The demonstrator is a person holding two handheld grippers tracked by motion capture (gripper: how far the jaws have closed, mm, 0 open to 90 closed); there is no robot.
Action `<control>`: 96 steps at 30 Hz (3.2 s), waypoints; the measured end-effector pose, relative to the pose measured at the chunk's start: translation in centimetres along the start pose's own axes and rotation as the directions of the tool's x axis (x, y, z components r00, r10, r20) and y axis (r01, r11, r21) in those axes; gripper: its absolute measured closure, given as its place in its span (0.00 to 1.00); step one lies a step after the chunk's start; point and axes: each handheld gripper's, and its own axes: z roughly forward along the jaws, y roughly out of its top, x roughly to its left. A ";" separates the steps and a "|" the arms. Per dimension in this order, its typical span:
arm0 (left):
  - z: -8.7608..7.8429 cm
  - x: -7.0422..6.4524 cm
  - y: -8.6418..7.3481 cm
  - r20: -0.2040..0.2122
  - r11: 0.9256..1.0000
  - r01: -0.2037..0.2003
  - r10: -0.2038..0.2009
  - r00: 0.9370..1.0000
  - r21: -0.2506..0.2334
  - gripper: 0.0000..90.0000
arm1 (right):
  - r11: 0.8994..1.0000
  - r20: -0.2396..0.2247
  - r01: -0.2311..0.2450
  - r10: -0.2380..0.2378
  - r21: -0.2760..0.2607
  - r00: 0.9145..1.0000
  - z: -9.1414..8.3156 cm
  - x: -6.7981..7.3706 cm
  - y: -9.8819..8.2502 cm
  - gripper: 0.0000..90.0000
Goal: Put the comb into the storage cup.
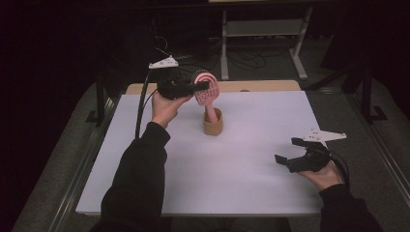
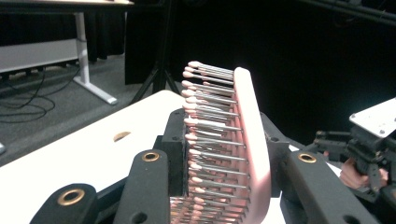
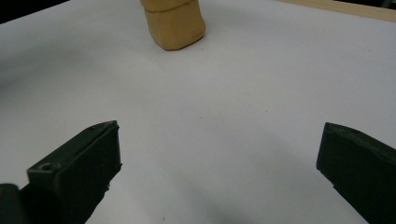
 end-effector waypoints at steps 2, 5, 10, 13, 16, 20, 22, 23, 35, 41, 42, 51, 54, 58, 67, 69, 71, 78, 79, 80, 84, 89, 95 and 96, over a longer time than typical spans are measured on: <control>0.1 0.1 -0.2 -0.001 1.000 0.004 -0.004 1.000 0.000 0.71 | 1.000 0.002 0.001 -0.001 -0.002 1.000 -0.1 0.0 0.0 0.00; 0.3 0.1 -0.4 -0.004 1.000 0.009 -0.009 1.000 -0.004 0.71 | 1.000 0.003 0.002 -0.002 -0.008 1.000 -0.2 0.1 0.0 0.00; 0.6 0.2 -0.8 -0.003 1.000 0.014 -0.014 1.000 -0.004 0.71 | 1.000 -0.009 -0.018 0.018 -0.011 1.000 -0.3 -0.1 0.0 0.00; 0.7 0.3 -1.1 -0.001 0.999 0.027 -0.027 1.000 -0.018 0.71 | 1.000 -0.008 -0.016 0.016 -0.015 1.000 -0.4 -0.1 -0.1 0.00; 0.7 0.6 -1.6 0.006 0.998 0.048 -0.048 0.999 -0.038 0.71 | 1.000 -0.005 -0.018 0.018 -0.017 1.000 -0.4 -0.1 -0.2 0.00; 0.8 0.8 -2.1 -0.001 0.998 0.058 -0.058 0.998 -0.038 0.71 | 0.999 -0.008 -0.029 0.029 -0.028 1.000 -0.5 -0.2 -0.2 0.00; 0.9 1.0 -2.3 -0.005 0.998 0.059 -0.060 0.998 -0.033 0.71 | 0.999 -0.009 -0.036 0.036 -0.032 0.999 -0.6 -0.3 -0.2 0.00; 0.9 1.0 -2.5 -0.005 0.997 0.062 -0.063 0.998 -0.035 0.71 | 0.999 -0.009 -0.038 0.038 -0.035 0.999 -0.7 -0.3 -0.3 0.00; 0.8 1.9 -4.5 0.003 0.989 0.125 -0.125 0.992 -0.078 0.71 | 0.999 -0.011 -0.032 0.032 -0.026 0.999 -0.5 -0.3 -0.3 0.00; 0.2 2.6 -5.3 0.014 0.979 0.168 -0.168 0.986 -0.113 0.70 | 0.999 -0.012 -0.034 0.034 -0.010 0.999 -0.4 -0.3 -0.4 0.00; 0.1 2.7 -5.4 0.016 0.977 0.175 -0.175 0.985 -0.121 0.70 | 0.999 -0.012 -0.032 0.032 -0.011 0.999 -0.4 -0.3 -0.4 0.00; -1.1 3.4 -6.4 -0.006 0.972 0.198 -0.201 0.980 -0.129 0.69 | 0.999 -0.010 -0.034 0.034 -0.010 0.999 -0.4 -0.4 -0.4 0.00; -1.5 3.4 -6.5 -0.020 0.975 0.188 -0.192 0.981 -0.119 0.69 | 0.999 -0.008 -0.032 0.032 -0.006 0.999 -0.3 -0.3 -0.4 0.00; -1.8 3.4 -6.6 -0.030 0.978 0.177 -0.181 0.983 -0.111 0.69 | 1.000 -0.007 -0.029 0.029 -0.003 1.000 -0.3 -0.3 -0.4 0.00; -2.8 3.7 -7.4 -0.044 0.978 0.178 -0.184 0.982 -0.106 0.69 | 1.000 -0.007 -0.029 0.029 -0.001 1.000 -0.3 -0.3 -0.4 0.00; -3.0 3.8 -7.5 -0.045 0.978 0.180 -0.185 0.982 -0.102 0.69 | 1.000 -0.006 -0.029 0.029 -0.001 1.000 -0.3 -0.3 -0.4 0.00; -3.1 3.7 -7.6 -0.054 0.981 0.171 -0.176 0.983 -0.090 0.68 | 1.000 -0.006 -0.029 0.029 0.000 1.000 -0.3 -0.3 -0.4 0.00; -3.9 3.5 -7.9 -0.094 0.990 0.135 -0.139 0.986 -0.047 0.60 | 1.000 -0.003 -0.026 0.026 -0.004 1.000 -0.3 -0.2 -0.4 0.00; -4.0 3.4 -7.9 -0.110 0.991 0.127 -0.131 0.985 -0.041 0.58 | 1.000 -0.003 -0.027 0.027 -0.004 1.000 -0.3 -0.2 -0.4 0.00; -4.3 3.4 -8.0 -0.123 0.993 0.117 -0.120 0.985 -0.036 0.55 | 1.000 -0.002 -0.025 0.025 -0.003 1.000 -0.3 -0.2 -0.4 0.00; -5.1 3.6 -8.5 -0.105 0.993 0.116 -0.119 0.987 -0.034 0.48 | 1.000 -0.004 -0.024 0.024 -0.001 1.000 -0.2 -0.2 -0.4 0.00; -6.0 3.6 -9.0 -0.121 0.994 0.104 -0.108 0.987 -0.037 0.28 | 1.000 -0.004 -0.025 0.025 0.004 1.000 -0.2 -0.2 -0.4 0.00; -7.0 3.5 -9.4 -0.143 0.994 0.097 -0.104 0.984 -0.059 0.03 | 1.000 -0.004 -0.024 0.025 0.004 1.000 -0.2 -0.2 -0.4 0.00; -7.2 3.5 -9.4 -0.148 0.994 0.092 -0.100 0.984 -0.059 0.00 | 1.000 -0.005 -0.024 0.024 0.005 1.000 -0.2 -0.2 -0.4 0.00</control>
